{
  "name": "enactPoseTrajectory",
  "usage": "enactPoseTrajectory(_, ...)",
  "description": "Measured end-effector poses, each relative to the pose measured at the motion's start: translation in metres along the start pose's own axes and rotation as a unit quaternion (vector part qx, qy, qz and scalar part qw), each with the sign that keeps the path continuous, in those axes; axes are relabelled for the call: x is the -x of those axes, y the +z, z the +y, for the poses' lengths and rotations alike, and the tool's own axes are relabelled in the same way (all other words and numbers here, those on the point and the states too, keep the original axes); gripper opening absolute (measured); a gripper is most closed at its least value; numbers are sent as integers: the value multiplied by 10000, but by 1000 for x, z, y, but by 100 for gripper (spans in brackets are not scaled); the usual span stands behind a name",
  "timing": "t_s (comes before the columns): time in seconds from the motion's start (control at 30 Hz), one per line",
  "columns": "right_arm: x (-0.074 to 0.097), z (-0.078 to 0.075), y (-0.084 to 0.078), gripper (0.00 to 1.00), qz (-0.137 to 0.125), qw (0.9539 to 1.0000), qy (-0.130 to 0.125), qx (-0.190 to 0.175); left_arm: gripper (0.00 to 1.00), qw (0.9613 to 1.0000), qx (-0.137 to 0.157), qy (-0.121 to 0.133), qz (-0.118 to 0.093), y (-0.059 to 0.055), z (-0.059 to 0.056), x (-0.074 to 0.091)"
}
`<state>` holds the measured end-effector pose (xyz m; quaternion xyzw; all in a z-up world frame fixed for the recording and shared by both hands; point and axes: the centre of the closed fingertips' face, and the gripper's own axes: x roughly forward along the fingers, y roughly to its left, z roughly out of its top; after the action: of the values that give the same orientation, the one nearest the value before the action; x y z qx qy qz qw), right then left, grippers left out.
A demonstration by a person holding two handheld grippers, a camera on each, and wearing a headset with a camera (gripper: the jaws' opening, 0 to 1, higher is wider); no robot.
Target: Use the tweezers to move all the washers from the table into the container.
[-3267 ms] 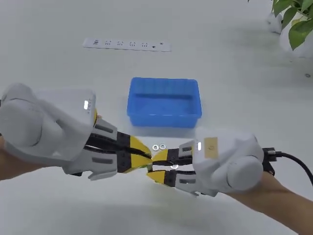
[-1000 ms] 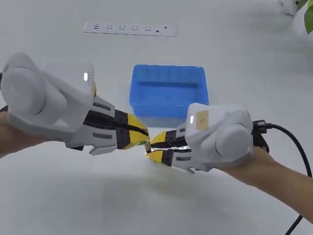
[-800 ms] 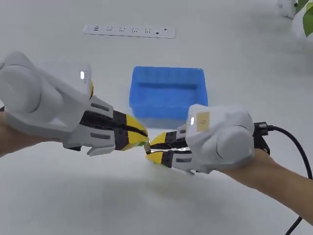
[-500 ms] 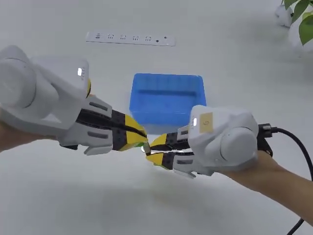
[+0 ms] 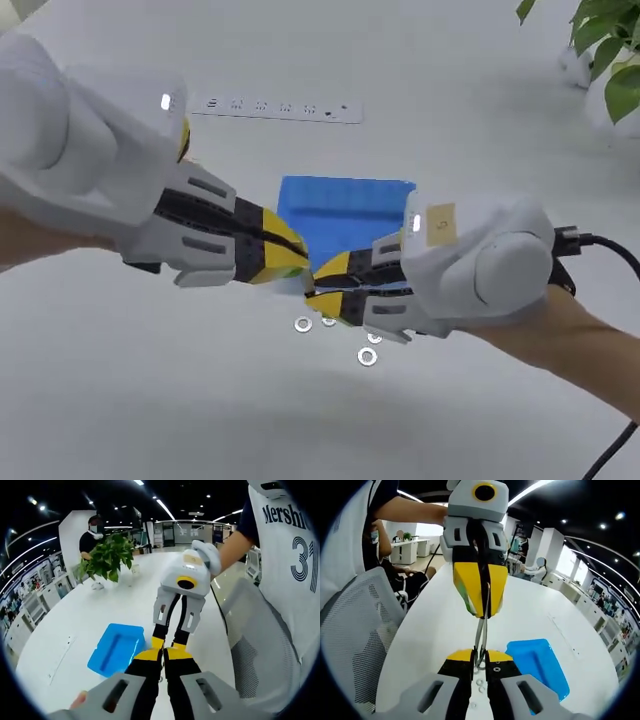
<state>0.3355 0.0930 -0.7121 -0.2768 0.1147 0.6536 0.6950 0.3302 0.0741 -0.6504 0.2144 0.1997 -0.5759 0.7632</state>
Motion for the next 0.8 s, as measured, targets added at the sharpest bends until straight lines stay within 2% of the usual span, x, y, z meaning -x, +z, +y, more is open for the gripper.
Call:
enactPoseTrajectory(0.33,10,-35,15,9,-75,9992,-314,217,6,9995,-275,103,-151,22,27,6)
enactPoseTrajectory(0.53,10,-54,12,9,-42,9988,-410,252,6,9990,-382,160,-189,26,44,0)
enactPoseTrajectory(0.57,10,-57,11,10,-36,9988,-429,251,6,9986,-429,227,-216,26,50,-2)
enactPoseTrajectory(0.8,4,-83,-4,10,-3,9984,-545,123,6,9985,-453,253,-201,21,74,-17)
